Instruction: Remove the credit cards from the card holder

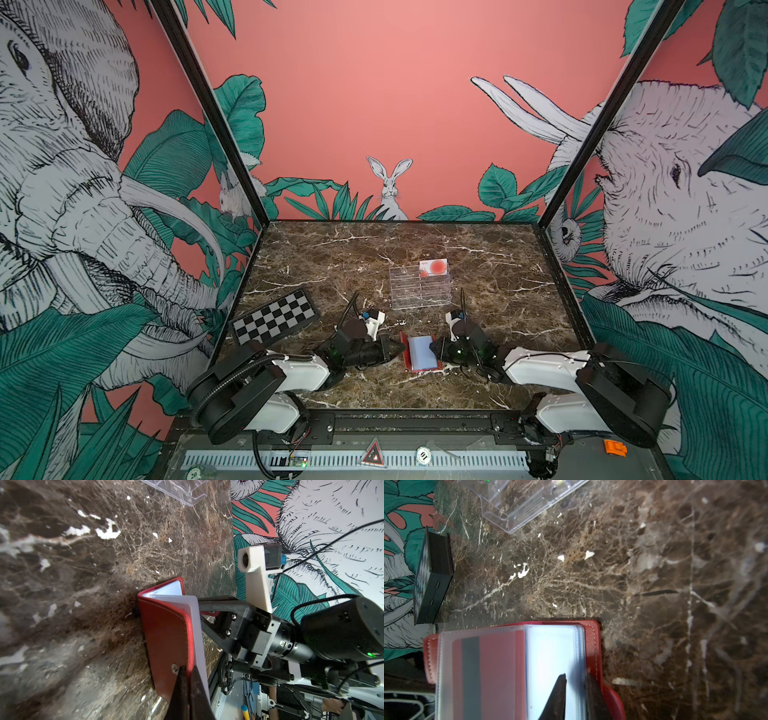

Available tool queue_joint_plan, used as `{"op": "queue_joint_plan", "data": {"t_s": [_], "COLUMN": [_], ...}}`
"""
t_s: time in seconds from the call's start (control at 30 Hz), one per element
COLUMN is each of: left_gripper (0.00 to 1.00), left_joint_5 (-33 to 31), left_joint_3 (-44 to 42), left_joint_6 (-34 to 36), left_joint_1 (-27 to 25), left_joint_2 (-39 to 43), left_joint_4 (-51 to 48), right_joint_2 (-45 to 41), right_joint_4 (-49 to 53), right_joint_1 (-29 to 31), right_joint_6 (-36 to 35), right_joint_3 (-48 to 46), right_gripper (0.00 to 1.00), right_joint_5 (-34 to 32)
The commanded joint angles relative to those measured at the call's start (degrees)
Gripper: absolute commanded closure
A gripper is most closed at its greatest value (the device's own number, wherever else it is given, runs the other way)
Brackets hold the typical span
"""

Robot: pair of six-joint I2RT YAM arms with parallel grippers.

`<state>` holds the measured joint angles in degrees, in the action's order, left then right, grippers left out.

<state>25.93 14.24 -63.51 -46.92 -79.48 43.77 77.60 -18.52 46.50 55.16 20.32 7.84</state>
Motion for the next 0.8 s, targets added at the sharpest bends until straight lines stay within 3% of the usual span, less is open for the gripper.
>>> {"op": "queue_joint_plan", "data": {"t_s": [0.0,0.43,0.6,0.77], "left_gripper": [1.00,1.00,1.00,1.00], "left_joint_5": [0.79,0.00,-6.29,-10.91], "left_joint_3": [1.32,1.63,2.72,5.80], "left_joint_6": [-0.28,0.61,7.09,13.48], "left_joint_1": [-0.65,-1.30,-1.16,-1.02], "left_joint_2": [-1.84,-3.70,5.42,9.25], "left_joint_4": [4.34,3.94,-20.85,-35.67], "right_joint_2": [2.14,0.57,-2.18,-4.46], "right_joint_4": [3.13,4.90,6.08,7.06], "right_joint_1": [1.27,1.32,1.48,3.43], "right_joint_6": [0.72,1.73,4.62,6.38], "right_joint_3": [-0.45,-1.14,-2.93,-3.55], "right_gripper": [0.82,0.82,0.85,0.82], "right_joint_5": [1.02,-0.56,-2.22,-4.97]}}
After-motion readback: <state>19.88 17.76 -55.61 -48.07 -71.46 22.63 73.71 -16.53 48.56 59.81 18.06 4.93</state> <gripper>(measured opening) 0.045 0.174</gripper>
